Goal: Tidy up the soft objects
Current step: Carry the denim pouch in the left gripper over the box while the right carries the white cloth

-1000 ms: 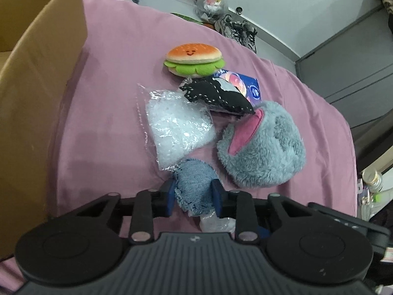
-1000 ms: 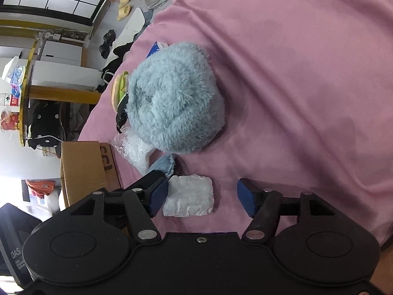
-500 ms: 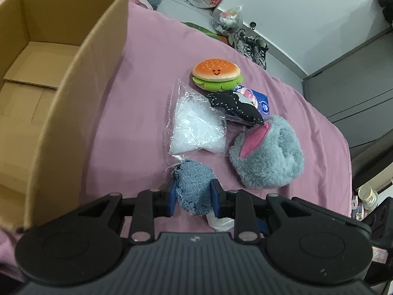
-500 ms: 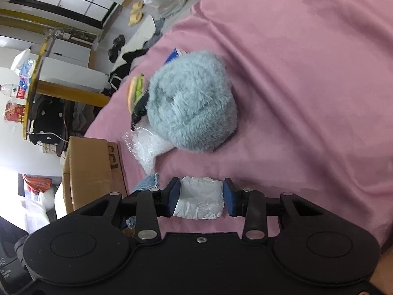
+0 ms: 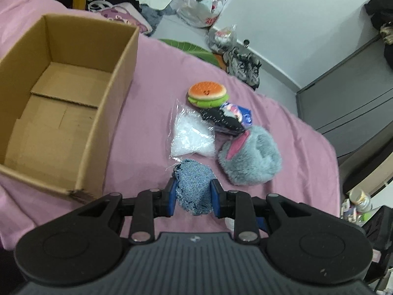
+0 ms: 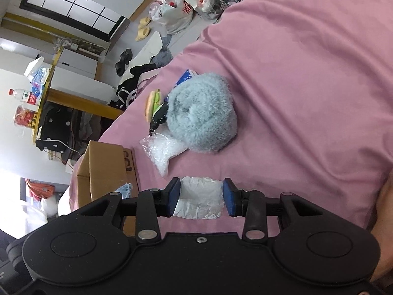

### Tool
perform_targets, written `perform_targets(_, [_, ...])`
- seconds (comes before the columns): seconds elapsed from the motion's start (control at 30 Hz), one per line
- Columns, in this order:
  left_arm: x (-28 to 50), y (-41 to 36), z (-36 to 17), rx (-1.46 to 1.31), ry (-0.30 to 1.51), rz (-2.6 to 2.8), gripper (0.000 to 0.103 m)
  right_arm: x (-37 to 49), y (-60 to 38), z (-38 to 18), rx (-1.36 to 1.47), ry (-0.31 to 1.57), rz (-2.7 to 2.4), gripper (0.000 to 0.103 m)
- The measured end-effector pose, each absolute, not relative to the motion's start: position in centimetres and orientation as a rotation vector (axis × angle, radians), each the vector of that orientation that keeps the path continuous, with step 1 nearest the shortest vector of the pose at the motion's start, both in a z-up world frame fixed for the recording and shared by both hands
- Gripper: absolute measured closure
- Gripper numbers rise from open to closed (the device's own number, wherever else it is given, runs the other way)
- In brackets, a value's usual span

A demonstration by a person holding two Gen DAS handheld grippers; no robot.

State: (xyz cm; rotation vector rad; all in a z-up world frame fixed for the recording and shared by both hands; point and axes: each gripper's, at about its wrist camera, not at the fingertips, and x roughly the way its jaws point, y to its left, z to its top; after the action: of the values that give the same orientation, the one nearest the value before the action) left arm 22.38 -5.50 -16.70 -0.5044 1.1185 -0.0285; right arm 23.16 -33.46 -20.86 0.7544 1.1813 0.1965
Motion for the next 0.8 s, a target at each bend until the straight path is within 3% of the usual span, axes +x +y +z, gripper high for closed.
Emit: perform_targets(0.8, [19.1,-1.3,-11.2,-0.521,0.970,-0.008,0.076,22.1,-28.7,-15.7,0.639,1.066,0.186,0.066])
